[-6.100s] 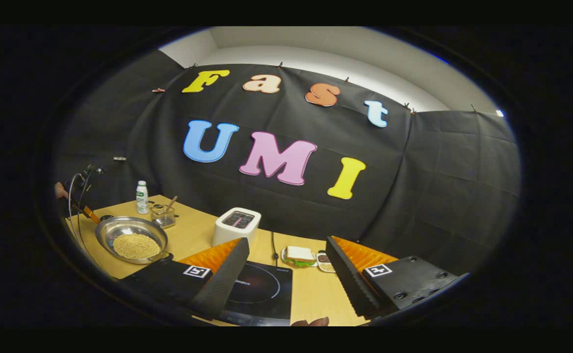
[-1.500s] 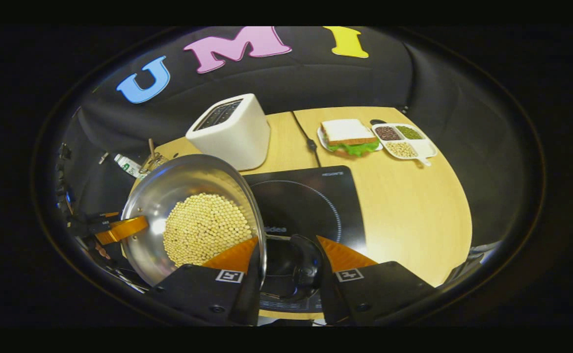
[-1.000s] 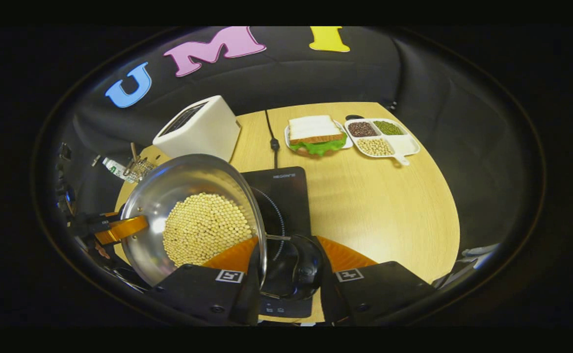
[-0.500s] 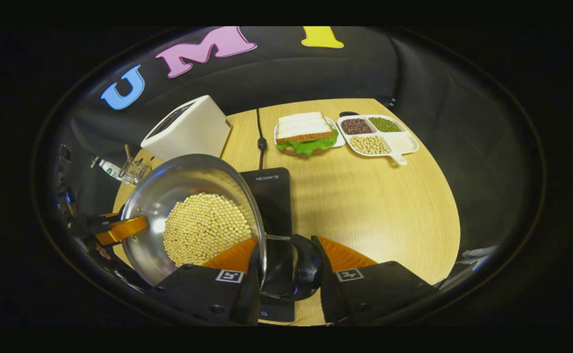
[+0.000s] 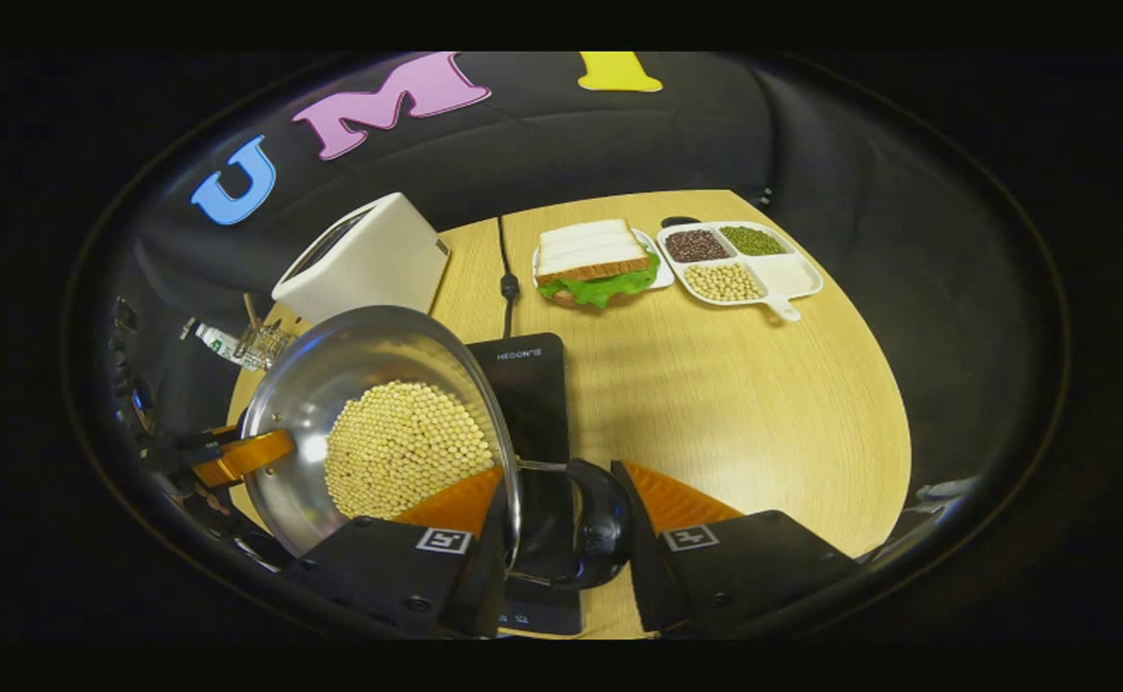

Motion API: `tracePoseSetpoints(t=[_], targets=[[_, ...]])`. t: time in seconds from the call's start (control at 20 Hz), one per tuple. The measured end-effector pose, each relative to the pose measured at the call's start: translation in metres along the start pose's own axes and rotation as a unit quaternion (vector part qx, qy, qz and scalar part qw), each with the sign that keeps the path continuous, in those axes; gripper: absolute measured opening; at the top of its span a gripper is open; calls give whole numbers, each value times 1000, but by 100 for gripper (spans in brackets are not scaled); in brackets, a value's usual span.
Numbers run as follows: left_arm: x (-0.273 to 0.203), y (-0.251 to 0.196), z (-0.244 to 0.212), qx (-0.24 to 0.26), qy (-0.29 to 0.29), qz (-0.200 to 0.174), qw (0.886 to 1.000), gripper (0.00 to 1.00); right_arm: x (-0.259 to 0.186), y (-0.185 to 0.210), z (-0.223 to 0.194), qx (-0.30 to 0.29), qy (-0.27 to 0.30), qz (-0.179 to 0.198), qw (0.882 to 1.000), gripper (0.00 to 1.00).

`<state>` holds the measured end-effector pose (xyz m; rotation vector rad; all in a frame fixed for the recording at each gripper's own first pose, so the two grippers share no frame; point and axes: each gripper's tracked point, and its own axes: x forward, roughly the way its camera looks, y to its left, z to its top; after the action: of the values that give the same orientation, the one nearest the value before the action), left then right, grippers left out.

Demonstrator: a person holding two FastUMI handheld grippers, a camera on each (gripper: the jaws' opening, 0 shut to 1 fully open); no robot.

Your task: First push the handle of the pot to place it horizontally, then grasp the pot with both hands and set it on the induction cooktop.

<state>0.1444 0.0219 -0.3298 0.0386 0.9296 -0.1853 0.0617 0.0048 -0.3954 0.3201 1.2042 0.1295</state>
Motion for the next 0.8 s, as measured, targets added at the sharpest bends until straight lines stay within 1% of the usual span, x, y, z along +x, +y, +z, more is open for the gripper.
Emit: tracePoseSetpoints(t=[0.05,0.1,0.15,0.2,0.25,0.3,0.45,0.55,0.8], targets=[[0,-1,1,0,-6,-1,1000,63,2,-4,0,4,0,-6,1000,60],[-1,-1,2,-2,-8,-1,1000,68,1,-4,0,8,1,-11,1000,64],[-2,-2,1,-5,-13,-2,1000,71,0,-6,0,12,0,-15,1000,82],[-5,-2,-1,-7,-15,-4,1000,85,0,-7,2,14,-2,-19,1000,100],[-5,-5,1,-10,-16,-10,1000,95,-1,-6,3,16,-6,-21,1000,99],[-6,-5,0,-14,-14,-11,1000,96,-3,-6,5,16,-10,-22,1000,99],[-12,2,-4,-19,-9,3,1000,96,-10,-3,9,19,-23,-24,999,99],[-18,4,-2,-19,-18,8,1000,96,-18,0,14,17,-38,-23,999,99],[-34,10,2,-6,-30,24,999,96,-41,10,23,-1,-70,-24,997,99]])
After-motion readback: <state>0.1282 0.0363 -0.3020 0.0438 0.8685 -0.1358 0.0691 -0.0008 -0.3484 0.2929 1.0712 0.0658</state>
